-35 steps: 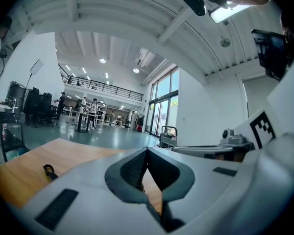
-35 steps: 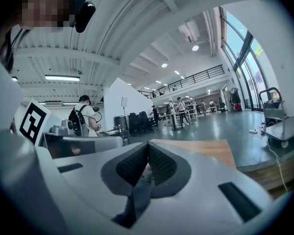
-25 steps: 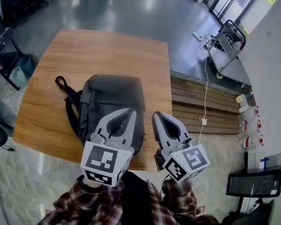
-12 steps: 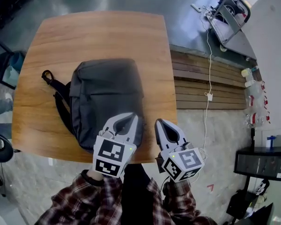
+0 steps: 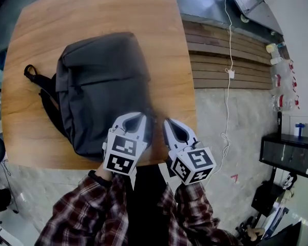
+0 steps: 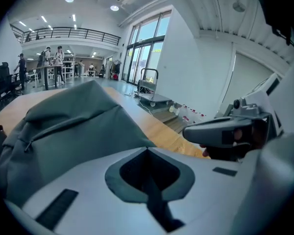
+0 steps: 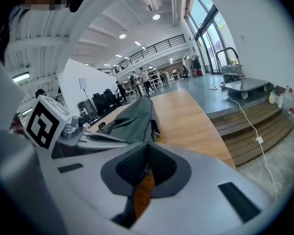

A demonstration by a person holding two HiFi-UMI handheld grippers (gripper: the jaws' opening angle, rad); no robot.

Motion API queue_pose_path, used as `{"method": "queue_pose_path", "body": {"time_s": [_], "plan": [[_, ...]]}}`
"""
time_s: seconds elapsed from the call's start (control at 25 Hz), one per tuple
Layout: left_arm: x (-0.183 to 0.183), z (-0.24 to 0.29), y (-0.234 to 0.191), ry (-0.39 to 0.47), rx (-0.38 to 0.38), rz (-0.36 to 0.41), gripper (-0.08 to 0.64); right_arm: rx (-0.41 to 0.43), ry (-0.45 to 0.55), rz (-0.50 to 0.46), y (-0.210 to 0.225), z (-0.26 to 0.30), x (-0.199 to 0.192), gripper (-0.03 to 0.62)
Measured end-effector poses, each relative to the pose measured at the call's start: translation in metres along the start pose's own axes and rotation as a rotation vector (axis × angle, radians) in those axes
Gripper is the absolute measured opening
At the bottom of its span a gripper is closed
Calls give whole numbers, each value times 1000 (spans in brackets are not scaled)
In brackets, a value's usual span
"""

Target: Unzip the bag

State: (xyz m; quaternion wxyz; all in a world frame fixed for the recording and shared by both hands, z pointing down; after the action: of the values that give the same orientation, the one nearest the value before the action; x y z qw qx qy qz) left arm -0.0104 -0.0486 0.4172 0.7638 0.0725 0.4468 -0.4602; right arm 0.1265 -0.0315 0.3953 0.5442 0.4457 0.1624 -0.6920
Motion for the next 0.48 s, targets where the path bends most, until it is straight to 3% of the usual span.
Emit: {"method": "queue_pose_path", "body": {"time_s": [0.2,0.48], "plan": [[-13,14,-4,-24,1,-31,9,13,-60,-11,5,11,-23,11],[-16,21,-6,-39,2,-39,9,30,-127,-201,14,19,-42,12]]}}
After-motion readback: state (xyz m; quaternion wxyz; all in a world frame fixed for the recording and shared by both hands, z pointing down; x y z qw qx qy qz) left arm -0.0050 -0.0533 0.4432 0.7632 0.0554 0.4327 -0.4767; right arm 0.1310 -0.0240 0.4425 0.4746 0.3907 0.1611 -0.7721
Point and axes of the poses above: the fingertips, and each gripper's own axes: z forward along the fingers, y to its right, x out of its top, the point moved 7 cm from there along -z, backward along the fingers, and after that the axes turned 6 degrees about -x, right-handed, at the moved point
